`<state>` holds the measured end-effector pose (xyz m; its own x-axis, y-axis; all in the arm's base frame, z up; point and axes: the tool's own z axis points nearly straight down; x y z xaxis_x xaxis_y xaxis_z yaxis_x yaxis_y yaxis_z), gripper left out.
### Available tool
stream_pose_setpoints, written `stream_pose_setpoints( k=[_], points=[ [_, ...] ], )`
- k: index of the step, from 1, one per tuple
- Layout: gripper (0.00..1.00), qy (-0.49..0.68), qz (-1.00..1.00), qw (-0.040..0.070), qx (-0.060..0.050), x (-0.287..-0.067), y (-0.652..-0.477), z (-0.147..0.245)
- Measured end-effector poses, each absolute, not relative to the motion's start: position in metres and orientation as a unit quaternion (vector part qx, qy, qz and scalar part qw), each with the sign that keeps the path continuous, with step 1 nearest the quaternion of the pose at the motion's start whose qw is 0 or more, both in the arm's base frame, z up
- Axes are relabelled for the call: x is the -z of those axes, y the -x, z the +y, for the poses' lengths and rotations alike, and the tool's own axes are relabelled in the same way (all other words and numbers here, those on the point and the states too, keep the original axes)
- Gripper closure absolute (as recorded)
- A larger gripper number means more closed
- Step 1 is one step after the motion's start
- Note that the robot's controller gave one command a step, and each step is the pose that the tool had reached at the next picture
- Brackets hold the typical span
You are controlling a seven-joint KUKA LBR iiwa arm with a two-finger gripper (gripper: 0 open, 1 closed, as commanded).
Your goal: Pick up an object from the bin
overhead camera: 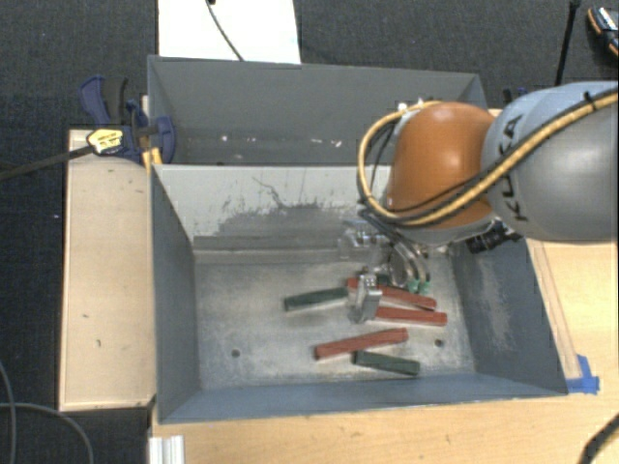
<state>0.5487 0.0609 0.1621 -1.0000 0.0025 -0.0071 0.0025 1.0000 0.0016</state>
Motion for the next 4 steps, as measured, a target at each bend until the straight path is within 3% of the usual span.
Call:
stream_pose_setpoints(
  k=[1,2,3,4],
  points=[
    [0.00,-0.118,0.993,0.003,-0.001,-0.083,-0.576,0.011],
    [0.00,-0.113,0.994,0.001,0.000,-0.063,-0.578,0.010],
    [0.00,-0.198,0.980,0.001,-0.001,-0.069,-0.573,0.007],
    [1.00,-0.114,0.993,0.001,0.000,-0.069,-0.581,0.009]
  ],
)
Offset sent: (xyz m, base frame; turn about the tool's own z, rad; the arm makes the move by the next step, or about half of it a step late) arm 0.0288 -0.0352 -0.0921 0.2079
